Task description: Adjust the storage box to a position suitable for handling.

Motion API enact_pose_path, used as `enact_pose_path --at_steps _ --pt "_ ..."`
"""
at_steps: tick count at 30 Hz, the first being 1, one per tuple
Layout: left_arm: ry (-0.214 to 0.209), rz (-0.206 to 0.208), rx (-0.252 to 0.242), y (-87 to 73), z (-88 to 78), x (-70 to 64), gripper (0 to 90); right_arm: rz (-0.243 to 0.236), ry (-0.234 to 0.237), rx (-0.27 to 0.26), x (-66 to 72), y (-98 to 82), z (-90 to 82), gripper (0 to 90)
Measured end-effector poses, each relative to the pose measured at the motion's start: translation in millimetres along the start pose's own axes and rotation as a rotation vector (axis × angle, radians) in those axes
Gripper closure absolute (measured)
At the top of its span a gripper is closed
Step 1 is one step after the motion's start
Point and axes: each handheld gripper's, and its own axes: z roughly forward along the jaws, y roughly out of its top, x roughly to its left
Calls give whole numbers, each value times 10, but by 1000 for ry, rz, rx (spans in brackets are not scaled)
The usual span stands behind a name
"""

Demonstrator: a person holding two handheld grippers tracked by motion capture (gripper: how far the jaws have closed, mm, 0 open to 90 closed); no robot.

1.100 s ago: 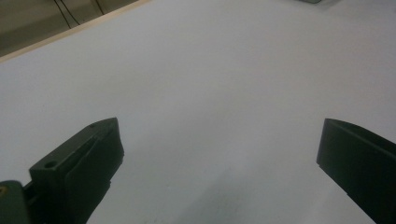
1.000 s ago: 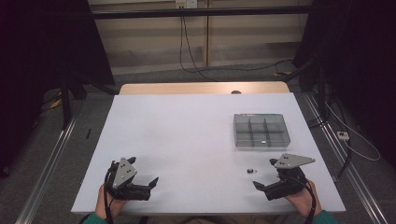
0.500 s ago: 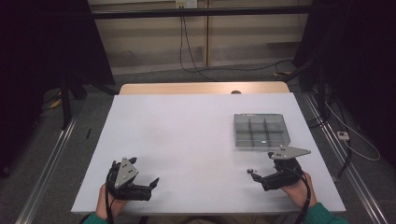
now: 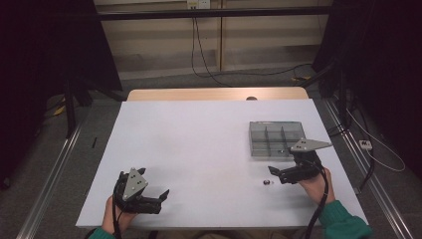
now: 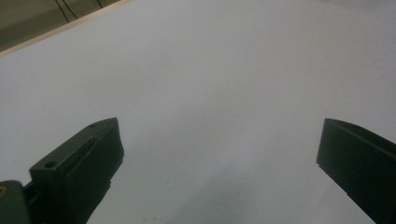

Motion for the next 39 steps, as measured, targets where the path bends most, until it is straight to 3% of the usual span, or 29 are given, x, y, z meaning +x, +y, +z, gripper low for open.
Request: enact_pose_path --at_steps 10,23,30,35,39 --pt "2 0 1 0 -1 1 1 5 -30 -9 -156 118 37 24" --pt "3 -2 4 -3 -1 -1 1 26 -87 -18 -378 187 54 137" --pt "4 1 6 -3 4 -4 1 35 -122 -28 -502 208 45 277" --pt "1 -4 5 -3 2 -4 0 49 -170 -43 -631 238 26 498" --pt "1 -1 6 -4 5 -3 1 77 -205 -39 -735 243 27 591"
